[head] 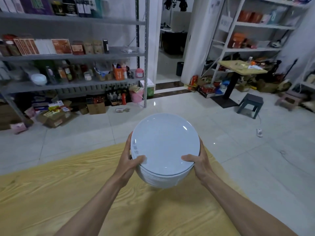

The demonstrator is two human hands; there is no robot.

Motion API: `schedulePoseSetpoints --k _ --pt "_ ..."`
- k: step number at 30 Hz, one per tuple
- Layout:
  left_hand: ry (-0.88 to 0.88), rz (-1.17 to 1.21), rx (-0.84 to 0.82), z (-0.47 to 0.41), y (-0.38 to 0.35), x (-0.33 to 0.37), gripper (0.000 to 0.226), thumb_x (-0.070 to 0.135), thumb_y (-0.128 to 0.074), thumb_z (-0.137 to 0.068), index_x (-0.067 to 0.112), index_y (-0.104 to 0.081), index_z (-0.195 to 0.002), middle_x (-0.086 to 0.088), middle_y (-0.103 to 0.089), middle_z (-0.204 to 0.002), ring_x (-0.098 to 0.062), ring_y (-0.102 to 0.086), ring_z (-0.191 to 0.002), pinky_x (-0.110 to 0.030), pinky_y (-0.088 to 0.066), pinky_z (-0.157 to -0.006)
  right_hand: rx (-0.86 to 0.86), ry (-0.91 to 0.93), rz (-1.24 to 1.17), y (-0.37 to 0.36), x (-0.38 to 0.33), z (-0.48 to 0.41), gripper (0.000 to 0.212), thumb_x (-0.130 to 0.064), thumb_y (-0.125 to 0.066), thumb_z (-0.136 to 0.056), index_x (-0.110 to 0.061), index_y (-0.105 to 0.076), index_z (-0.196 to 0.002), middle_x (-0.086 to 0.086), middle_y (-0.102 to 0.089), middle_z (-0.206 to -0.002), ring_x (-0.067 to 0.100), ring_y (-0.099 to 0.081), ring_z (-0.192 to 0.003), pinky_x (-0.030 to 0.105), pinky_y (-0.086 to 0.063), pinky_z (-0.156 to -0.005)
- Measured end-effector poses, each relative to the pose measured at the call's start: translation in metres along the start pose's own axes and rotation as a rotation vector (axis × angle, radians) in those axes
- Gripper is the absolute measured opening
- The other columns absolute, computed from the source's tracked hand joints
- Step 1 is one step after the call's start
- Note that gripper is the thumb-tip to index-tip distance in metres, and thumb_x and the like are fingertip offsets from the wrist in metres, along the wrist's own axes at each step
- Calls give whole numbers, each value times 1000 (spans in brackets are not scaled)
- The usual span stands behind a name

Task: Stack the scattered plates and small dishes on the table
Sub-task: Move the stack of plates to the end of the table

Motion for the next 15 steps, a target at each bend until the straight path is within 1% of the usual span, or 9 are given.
schedulePoseSetpoints --k 2,4,10,11,13,15 --pt "12 -7 23 -17 -14 -9 98 40 -79 -64 53 -28 -146 18 -55 -137 -17 -59 -121 -49 -54 -94 -13 -24 -5 15 11 -25 96 -24 -79 -36 -31 -56 -129 2 -67 -124 28 -63 -114 58 -51 -94" --pt "27 -10 62 -30 -29 -18 97 40 -79 -63 55 -29 -145 21 -57 -134 -16 -59 -121 -46 -54 -94 -39 -38 -13 29 21 -48 94 -23 -80 -36 -33 -57 -127 2 -67 -124 29 -63 -114 60 -51 -94" --pt "90 -24 187 -70 -72 -50 100 36 -80 -60 48 -31 -146 23 -58 -132 -12 -59 -121 -38 -53 -92 -169 -79 -35 61 47 -111 93 -19 -78 -37 -22 -56 -128 11 -67 -122 35 -63 -112 58 -54 -88" --pt "95 -31 207 -76 -79 -56 100 35 -80 -60 49 -31 -146 21 -57 -134 -13 -58 -122 -38 -53 -93 -184 -94 -47 67 51 -121 94 -19 -78 -38 -21 -56 -129 11 -66 -123 35 -63 -112 55 -56 -86" --pt "113 -28 243 -88 -92 -68 99 34 -81 -60 51 -32 -145 17 -55 -138 -17 -56 -125 -44 -51 -97 -217 -126 -72 79 57 -141 97 -19 -78 -37 -21 -54 -131 9 -66 -123 31 -64 -111 45 -58 -80" --pt "126 -30 265 -100 -102 -78 97 33 -80 -62 54 -33 -144 15 -54 -140 -19 -56 -126 -49 -50 -99 -256 -144 -80 88 64 -158 101 -21 -77 -37 -20 -51 -134 8 -66 -125 27 -65 -111 38 -58 -78"
Point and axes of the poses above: each hand's wrist, its own z-axis away from the middle knuckle, its own y-axis out of the back of the hand, x = y × z, the point moved 3 cm from there along -z, towards the middle knuckle
